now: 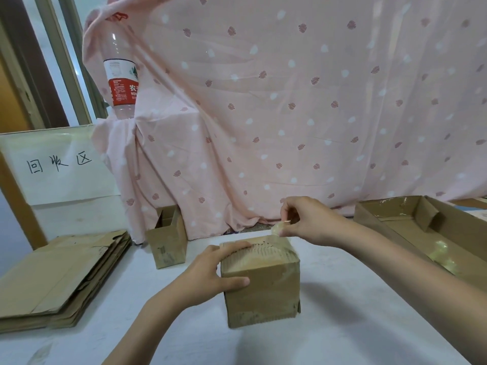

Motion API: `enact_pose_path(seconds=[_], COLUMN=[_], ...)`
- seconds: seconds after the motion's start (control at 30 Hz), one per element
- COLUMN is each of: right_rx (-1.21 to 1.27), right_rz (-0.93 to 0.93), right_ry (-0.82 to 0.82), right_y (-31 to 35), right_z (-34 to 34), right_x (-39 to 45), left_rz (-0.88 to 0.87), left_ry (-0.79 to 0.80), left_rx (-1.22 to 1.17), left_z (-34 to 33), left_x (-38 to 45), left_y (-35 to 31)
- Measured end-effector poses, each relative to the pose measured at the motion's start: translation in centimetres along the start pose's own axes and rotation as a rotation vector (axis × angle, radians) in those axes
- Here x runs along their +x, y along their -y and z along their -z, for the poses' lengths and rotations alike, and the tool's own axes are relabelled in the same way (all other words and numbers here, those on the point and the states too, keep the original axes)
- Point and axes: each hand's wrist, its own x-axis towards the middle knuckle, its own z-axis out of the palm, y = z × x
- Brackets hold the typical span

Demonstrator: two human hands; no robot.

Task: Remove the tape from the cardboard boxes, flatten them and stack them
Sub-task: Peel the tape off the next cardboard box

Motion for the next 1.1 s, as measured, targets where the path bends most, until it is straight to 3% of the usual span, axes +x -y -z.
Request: enact_pose_path(seconds=[0.17,0.27,0.4,0.53,0.63,1.1], right_rx=[0.168,0.232,0.170,-0.048,-0.155,0.015], right_rz=[0.036,-0.026,-0.052,-0.037,0.011,-0.029], right_ry=[-0.054,-0.035,0.010,0.038,0.036,0.274], right_y=[-0.2,-0.3,-0.3,0.4,0.4,2.0], right_z=[0.1,-0.1,-0.2,0.7,1.2,1.8], right_x=[0.2,0.0,0.1,0.1,0.2,-1.5], left_rz=[0.047,-0.010,-0.097,-0.125,-0.125,-0.160], left_ry=[-0.002,-0.010,-0.025,-0.065,-0.042,-0.075], left_rx=[0.180,0.364,0.546,0.666,0.725,0.757], left_z=[0.7,0.9,-0.1,-1.4,-2.1,-3.5], left_x=[-0.2,-0.2,0.0,0.4,0.6,1.0], left_y=[-0.5,-1.3,-3.8,-4.6,-4.7,-3.4])
